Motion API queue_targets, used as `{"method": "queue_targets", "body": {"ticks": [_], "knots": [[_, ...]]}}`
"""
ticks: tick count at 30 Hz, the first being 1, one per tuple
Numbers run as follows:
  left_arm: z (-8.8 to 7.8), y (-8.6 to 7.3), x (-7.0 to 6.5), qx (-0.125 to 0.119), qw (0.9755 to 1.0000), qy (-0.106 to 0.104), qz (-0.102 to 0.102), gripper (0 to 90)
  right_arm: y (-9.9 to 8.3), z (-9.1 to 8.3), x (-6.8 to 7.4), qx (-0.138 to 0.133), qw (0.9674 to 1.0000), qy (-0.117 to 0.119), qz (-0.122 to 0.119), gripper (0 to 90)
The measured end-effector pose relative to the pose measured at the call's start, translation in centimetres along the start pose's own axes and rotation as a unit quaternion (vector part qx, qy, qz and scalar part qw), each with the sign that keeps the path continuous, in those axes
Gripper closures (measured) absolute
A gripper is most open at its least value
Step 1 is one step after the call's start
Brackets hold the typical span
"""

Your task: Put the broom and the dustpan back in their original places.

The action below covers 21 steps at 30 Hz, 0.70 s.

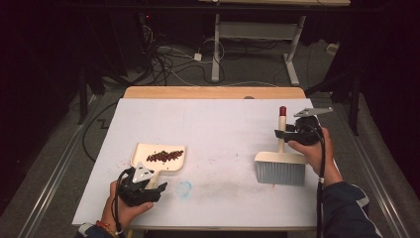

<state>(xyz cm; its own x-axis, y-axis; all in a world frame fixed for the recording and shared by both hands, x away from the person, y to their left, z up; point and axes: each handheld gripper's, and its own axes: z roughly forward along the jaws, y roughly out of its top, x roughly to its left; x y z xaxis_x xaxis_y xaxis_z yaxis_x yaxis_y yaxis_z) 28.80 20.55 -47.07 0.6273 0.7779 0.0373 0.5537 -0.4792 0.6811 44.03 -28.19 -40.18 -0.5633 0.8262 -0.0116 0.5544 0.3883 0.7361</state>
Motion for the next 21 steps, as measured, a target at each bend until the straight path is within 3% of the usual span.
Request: {"method": "queue_targets", "body": {"ticks": [5, 8, 10, 13, 15, 17, 21], "knots": [[-0.3, 0.0, 0.0, -0.030, 0.9993, 0.021, 0.006, 23.2, 0.5, 1.5, -0.1, -0.014, 0.9995, -0.026, 0.010, 50.0], [-0.6, 0.0, 0.2, -0.041, 0.9988, 0.027, 0.008, 22.3, 0.6, 1.8, 0.5, -0.020, 0.9989, -0.042, 0.004, 49.6], [-0.7, -0.1, 0.2, -0.047, 0.9984, 0.030, 0.008, 22.1, 0.6, 1.7, 0.7, -0.030, 0.9988, -0.039, 0.005, 48.3], [-1.0, -0.3, 0.4, -0.045, 0.9983, 0.036, 0.014, 21.7, 0.5, 1.6, 0.9, -0.047, 0.9977, -0.048, 0.009, 47.6], [-1.1, -0.4, 0.4, -0.044, 0.9983, 0.034, 0.016, 22.2, 0.3, 1.5, 1.2, -0.063, 0.9957, -0.066, 0.015, 45.8], [-1.3, -0.5, 0.4, -0.049, 0.9980, 0.032, 0.021, 22.2, 0.0, 1.6, 1.5, -0.082, 0.9943, -0.062, 0.028, 44.4], [-1.3, -0.6, 0.2, -0.050, 0.9976, 0.035, 0.034, 22.0, -0.1, 1.5, 2.1, -0.098, 0.9923, -0.070, 0.028, 39.0]]}}
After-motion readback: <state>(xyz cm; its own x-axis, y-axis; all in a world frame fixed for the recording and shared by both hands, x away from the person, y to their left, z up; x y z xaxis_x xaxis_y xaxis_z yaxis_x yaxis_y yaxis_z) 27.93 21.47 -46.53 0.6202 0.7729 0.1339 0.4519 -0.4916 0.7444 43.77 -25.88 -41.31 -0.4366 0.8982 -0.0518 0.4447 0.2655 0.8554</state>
